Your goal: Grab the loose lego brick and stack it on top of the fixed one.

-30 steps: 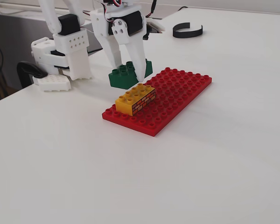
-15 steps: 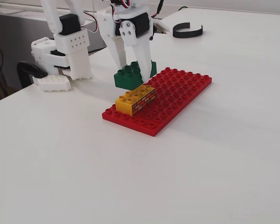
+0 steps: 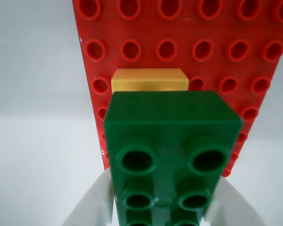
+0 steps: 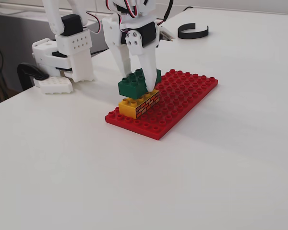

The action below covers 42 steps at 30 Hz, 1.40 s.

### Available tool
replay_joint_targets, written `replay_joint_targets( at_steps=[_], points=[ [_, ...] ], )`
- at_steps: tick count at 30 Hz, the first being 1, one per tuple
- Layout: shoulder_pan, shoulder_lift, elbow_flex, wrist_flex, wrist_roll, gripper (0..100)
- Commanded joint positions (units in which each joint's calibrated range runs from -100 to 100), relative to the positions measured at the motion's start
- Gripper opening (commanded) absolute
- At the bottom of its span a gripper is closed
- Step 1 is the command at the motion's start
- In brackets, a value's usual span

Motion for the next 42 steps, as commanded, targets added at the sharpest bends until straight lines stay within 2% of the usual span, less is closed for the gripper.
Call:
replay_joint_targets(
  at_steps=[1,33,35,39,42],
  points=[
    [0.4,-0.2,0.0,-1.8,0.3,11],
    [0.2,-0.2,6.6,-6.9,0.4,12],
    [0.2,-0.5,6.6,-6.9,0.4,15],
    [-0.1,-0.3,7.0,-6.8,0.5,34],
    [-0.1,-0.3,7.2,-6.8,0.5,42]
  ],
)
